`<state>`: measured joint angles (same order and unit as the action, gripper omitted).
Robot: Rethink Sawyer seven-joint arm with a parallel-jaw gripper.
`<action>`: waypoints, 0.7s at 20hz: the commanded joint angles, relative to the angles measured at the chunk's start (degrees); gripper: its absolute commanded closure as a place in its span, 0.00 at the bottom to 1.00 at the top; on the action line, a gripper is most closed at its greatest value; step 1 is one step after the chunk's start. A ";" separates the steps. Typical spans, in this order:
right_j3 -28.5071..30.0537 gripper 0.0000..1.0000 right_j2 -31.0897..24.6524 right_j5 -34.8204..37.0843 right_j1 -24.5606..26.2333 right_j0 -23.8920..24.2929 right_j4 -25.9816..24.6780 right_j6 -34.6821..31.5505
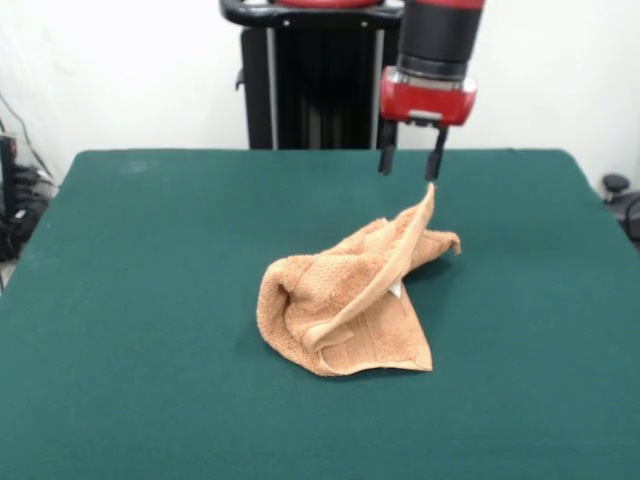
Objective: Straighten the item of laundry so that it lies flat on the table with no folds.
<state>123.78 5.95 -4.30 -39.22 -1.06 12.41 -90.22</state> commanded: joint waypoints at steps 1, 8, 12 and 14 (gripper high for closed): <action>-3.31 0.00 -6.28 -4.21 8.63 2.89 4.72 -18.23; -3.57 0.00 -7.30 -5.46 9.69 4.06 4.47 -17.70; -3.57 0.00 -9.29 -9.55 10.80 5.69 3.31 -19.10; -3.67 0.00 -10.38 -10.94 11.06 6.16 2.99 -19.72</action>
<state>123.65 4.85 -8.79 -30.40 4.16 13.00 -90.34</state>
